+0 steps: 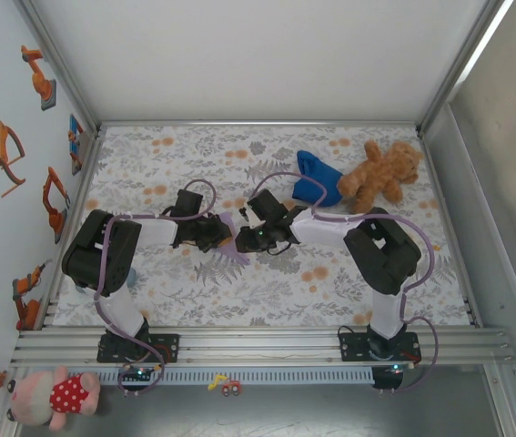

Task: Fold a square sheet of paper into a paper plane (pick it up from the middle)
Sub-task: Fourth fold the wing at the center of the table.

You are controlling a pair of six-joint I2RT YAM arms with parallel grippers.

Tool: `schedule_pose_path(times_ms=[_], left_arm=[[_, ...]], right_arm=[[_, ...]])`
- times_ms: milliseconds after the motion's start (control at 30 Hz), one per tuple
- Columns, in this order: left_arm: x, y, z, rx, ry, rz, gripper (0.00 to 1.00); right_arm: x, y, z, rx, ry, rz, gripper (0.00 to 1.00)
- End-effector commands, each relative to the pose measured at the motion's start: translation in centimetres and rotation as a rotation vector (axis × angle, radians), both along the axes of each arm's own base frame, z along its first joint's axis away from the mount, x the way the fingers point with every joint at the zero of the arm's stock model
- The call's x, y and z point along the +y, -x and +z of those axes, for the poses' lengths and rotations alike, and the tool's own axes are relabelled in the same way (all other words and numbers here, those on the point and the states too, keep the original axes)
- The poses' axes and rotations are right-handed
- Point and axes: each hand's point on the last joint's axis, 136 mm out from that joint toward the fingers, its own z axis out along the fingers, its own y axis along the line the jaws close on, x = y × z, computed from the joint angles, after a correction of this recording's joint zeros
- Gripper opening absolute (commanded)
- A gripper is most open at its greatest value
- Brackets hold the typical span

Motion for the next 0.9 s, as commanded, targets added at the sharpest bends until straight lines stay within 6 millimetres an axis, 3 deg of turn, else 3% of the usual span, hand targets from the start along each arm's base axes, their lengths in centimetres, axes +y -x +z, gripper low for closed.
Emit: schedule_pose_path(times_ms=[0, 133, 433, 667, 867], left_arm=[[1.1, 1.2, -2.2, 0.066, -0.073, 0.016, 0.1], [1.1, 1.2, -2.4, 0.07, -0.073, 0.02, 0.1], [1.3, 1.4, -2.6, 0.083, -0.082, 0.022, 0.1], [1.9, 1.8, -3.3, 0.101, -0.102, 0.03, 0.1], [2.2, 2.0, -3.7, 0.11, -0.108, 0.035, 0.09]], right_arm=[[1.5, -0.1, 0.8, -0.001, -0.069, 0.03, 0.14], [2.4, -0.1, 0.1, 0.029, -0.08, 0.049, 0.09], [2.0, -0.2, -2.5, 0.06, -0.028, 0.042, 0.05], [0.4, 1.5, -4.8, 0.121, 0.025, 0.047, 0.03], [-0.9, 3.3, -4.6, 0.157, 0.023, 0.053, 0.02]])
